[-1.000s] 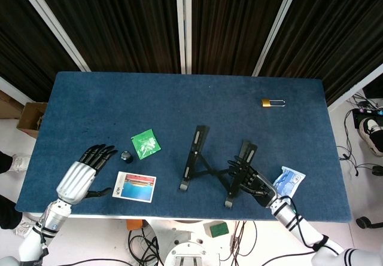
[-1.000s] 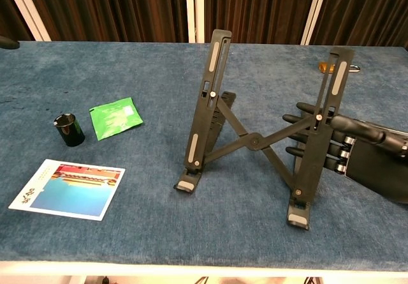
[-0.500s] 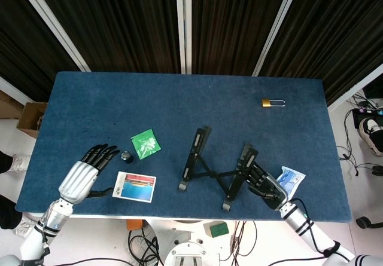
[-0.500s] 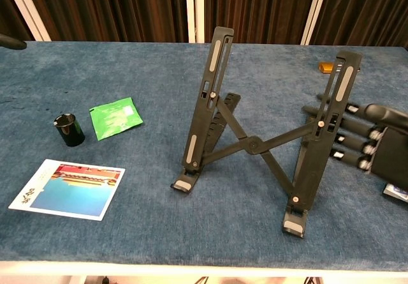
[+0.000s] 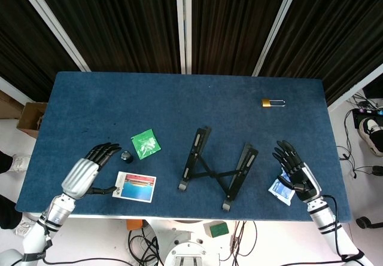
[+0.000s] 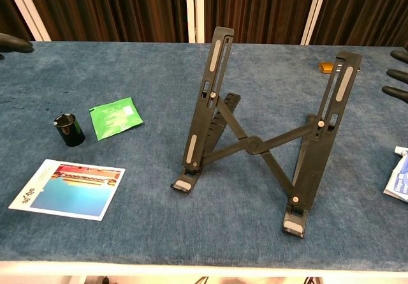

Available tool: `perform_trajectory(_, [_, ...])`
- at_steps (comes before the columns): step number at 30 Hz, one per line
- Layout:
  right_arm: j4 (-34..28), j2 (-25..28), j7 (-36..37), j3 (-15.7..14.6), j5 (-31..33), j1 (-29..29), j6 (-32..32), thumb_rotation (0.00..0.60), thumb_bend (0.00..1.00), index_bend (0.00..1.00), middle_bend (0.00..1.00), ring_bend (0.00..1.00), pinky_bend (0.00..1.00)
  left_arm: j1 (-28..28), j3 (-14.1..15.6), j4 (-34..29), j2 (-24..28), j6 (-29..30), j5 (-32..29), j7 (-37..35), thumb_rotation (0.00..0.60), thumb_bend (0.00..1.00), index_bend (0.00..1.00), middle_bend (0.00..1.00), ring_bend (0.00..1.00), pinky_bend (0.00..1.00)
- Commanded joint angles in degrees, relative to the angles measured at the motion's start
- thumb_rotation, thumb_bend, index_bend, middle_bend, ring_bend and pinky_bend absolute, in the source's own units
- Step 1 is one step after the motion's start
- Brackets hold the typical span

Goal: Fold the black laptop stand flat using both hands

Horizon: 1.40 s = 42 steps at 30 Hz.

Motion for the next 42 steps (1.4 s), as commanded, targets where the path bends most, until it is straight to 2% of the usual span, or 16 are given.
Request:
perform_trajectory(1, [-0.19,0.07,-0.16,-0.52,-0.65,0.06,-0.63,0.600,0.18,0.00,0.02,0.00,0.00,-6.87,-1.33,2.81,-0.64,-9.03,-1.97,-21.02,0.600,0.12,0.10,0.07,0.04,0.10])
perform_trajectory(7, [-3.88,0.51,-2.12,-0.44,-0.77,1.75,-4.19,0.600,0.18,0.00,0.02,0.00,0.00,-12.34,-2.24,6.96,-4.97,-15.44,-1.98,-25.79,0.600,0.12,0.10,0.07,0.04,0.10])
perform_trajectory(17, [-5.69,-1.68,-6.86,-1.05,-2.19,3.34,-7.39,0.600,0.18,0.00,0.02,0.00,0.00,-20.08,-5.29,13.83,-14.72,-23.07,-4.63,-30.95,0.600,0.12,0.09,0.07,0.04,0.10])
perform_trajectory(23, [-5.53,-3.02,-8.13,-1.42,-2.55,3.88,-8.35,0.600,0.18,0.00,0.02,0.00,0.00,-24.43,-6.25,16.13,-19.11,-26.05,-4.87,-39.15,0.600,0.12,0.09,0.07,0.05,0.10])
perform_trajectory(26, [-5.29,-3.23,-8.11,-1.43,-2.30,3.80,-8.28,0.600,0.18,0.00,0.02,0.00,0.00,-25.78,-6.56,17.21,-21.12,-26.53,-5.10,-43.53,0.600,0.12,0.09,0.11,0.10,0.10])
perform_trajectory(29, [-5.04,-3.29,-7.93,-1.48,-2.07,3.66,-8.11,0.600,0.18,0.00,0.02,0.00,0.00,-27.25,-6.43,19.00,-23.28,-27.03,-4.81,-46.74,0.600,0.12,0.10,0.12,0.11,0.10])
perform_trajectory(34, [-4.59,-3.30,-7.64,-1.58,-1.72,3.37,-7.82,0.600,0.18,0.00,0.02,0.00,0.00,-28.99,-5.92,20.93,-25.53,-27.37,-4.47,-48.64,0.600,0.12,0.10,0.14,0.13,0.11])
perform_trajectory(42, [-3.77,-3.59,-6.72,-1.61,-1.67,3.25,-7.59,0.600,0.18,0.00,0.02,0.00,0.00,-30.09,-5.02,20.88,-25.53,-28.16,-5.56,-49.73,0.600,0.12,0.10,0.15,0.20,0.11])
